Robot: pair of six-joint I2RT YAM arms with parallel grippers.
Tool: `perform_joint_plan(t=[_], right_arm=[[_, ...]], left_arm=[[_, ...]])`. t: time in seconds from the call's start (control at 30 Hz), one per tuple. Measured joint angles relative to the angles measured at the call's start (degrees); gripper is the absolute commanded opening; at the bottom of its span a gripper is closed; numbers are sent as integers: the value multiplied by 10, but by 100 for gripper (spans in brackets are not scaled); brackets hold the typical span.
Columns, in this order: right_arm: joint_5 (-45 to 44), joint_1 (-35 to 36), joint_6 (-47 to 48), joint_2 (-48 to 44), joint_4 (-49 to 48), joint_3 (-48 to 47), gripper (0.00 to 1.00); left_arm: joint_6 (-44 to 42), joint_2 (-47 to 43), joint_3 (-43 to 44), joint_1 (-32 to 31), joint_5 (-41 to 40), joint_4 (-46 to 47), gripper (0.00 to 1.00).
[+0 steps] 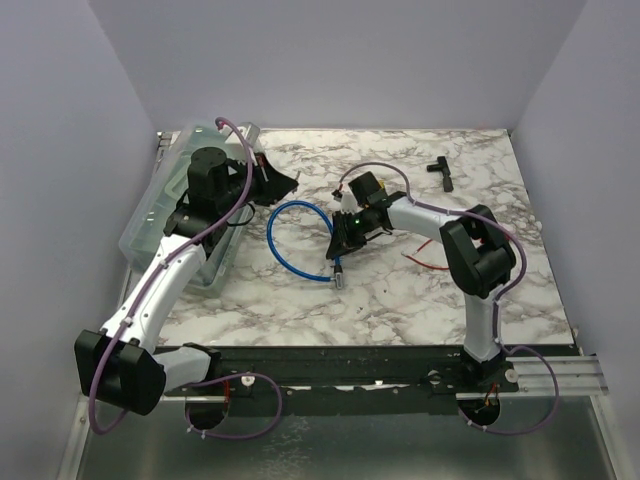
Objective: Lock with the key
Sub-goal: Place the lock at the center of the board.
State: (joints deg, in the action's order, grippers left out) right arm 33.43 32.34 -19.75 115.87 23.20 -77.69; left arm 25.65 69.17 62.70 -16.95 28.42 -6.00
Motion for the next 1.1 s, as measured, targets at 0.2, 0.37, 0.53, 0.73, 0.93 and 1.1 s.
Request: perform_joint_plan(t=[0.2, 0.37, 0.53, 0.73, 0.93, 1.1], right_arm=[[8, 8, -53, 24, -2, -16, 20], [25, 14, -85, 45, -3, -24, 30], [63, 22, -119, 45, -33, -26, 43], [129, 26, -146, 45, -82, -26, 63], [150, 25, -132, 33, -85, -17, 90], [141, 17, -84, -30, -49, 14, 100]], left_arm=[[3, -4, 0, 17, -17, -9, 0], [5, -3, 3, 38, -23, -24, 0], [6, -2, 4, 44, -23, -34, 0], [-7, -2, 4, 45, -21, -37, 0], [-45, -2, 4, 45, -11, -57, 0], [-83, -2, -9, 45, 8, -66, 0]])
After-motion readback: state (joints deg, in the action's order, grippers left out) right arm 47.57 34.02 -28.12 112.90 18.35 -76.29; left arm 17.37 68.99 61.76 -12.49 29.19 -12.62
